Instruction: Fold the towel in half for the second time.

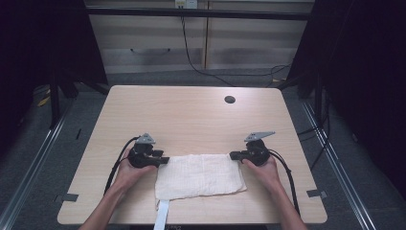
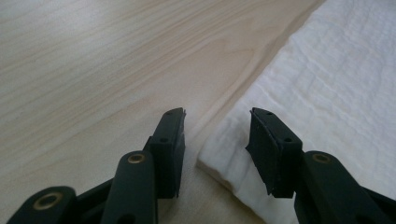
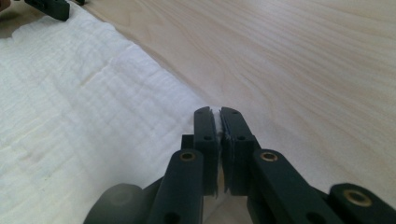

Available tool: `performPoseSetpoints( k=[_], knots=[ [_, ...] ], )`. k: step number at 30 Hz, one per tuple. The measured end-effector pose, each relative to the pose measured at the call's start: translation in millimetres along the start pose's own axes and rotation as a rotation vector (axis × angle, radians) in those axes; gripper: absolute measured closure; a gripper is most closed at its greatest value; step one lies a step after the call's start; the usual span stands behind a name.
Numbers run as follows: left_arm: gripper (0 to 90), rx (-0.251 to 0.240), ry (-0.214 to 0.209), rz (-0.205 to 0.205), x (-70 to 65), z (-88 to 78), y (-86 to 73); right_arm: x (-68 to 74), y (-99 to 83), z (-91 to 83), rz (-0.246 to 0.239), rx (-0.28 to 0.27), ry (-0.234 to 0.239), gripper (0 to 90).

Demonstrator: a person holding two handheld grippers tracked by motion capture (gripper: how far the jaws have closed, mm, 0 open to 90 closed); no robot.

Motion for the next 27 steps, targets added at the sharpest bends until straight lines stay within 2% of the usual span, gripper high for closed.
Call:
performPoseSetpoints(
  k=[1,2,3,6,13,15,19,27],
  knots=[
    [62.9,-0.005,0.005,0.024,-1.9,0.4,-0.4,0.1,0.0,-0.1,-0.001,0.000,-0.001,86.0],
    [71.6,-0.001,-0.009,0.048,-4.8,-0.1,-1.7,0.0,0.1,-0.3,-0.001,0.000,-0.001,86.0],
    [76.4,-0.017,-0.013,0.048,-7.0,0.5,-1.9,0.0,0.5,-0.6,-0.001,-0.003,0.000,86.0],
    [84.5,-0.021,-0.007,0.053,-9.2,0.2,-2.2,0.1,1.3,-1.6,0.005,-0.010,0.001,86.1],
    [86.0,-0.049,-0.003,0.002,-7.9,-0.2,-2.7,2.1,2.0,-2.2,0.007,-0.033,0.006,86.2],
    [86.1,-0.052,-0.010,0.002,-9.8,-1.2,-2.4,3.7,2.6,-3.4,0.015,-0.060,0.010,86.2],
    [86.2,-0.064,-0.009,0.002,-10.7,-2.7,0.2,6.2,2.1,-6.4,0.019,-0.071,0.009,86.3],
    [86.3,-0.065,-0.002,-0.004,-10.6,-1.2,1.6,12.0,11.8,-15.6,-0.018,-0.093,0.014,86.2]
  ],
)
Point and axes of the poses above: each handheld gripper's, and its own axes: z roughly forward along the jaws, y roughly out of its top, x roughly to its left, the point moved 8 cm from there along z, roughly forward along the jaws, and after that the axes turned 13 degrees about -x, right-handed, at the moved point
